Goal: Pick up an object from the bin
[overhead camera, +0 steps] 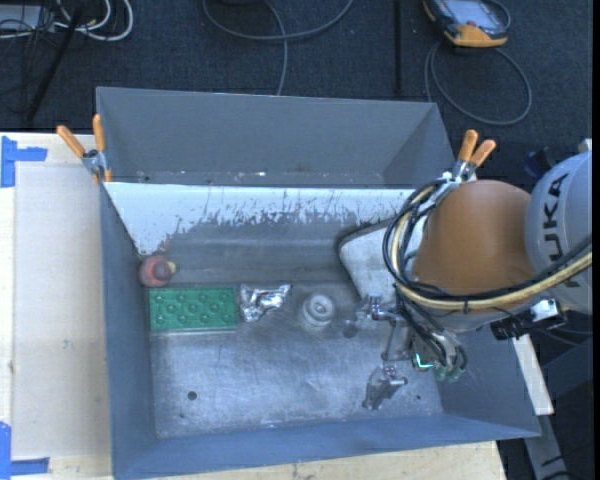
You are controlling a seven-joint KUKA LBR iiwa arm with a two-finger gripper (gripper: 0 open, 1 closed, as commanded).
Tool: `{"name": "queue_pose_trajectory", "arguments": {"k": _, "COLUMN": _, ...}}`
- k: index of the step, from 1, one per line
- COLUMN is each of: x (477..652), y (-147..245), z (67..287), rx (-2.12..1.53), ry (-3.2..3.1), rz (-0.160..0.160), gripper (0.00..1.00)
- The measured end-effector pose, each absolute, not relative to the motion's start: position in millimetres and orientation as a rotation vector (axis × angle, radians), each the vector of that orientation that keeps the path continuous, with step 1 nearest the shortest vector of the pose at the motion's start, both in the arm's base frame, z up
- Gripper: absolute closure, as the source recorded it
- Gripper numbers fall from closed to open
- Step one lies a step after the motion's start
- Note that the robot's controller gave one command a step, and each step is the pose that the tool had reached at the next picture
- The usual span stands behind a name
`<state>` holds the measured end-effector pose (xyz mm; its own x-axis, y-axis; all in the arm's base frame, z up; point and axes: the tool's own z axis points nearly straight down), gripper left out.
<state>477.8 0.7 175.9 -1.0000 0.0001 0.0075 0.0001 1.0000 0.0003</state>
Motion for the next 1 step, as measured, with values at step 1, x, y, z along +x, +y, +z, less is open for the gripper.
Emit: {"name": "queue_pose_trajectory", "arguments": {"k": 1, "x": 554.7, "y": 68.9, "z": 120.8, "rx": 0.422, "ry": -3.112, "rz": -0.003, "gripper": 0.00}}
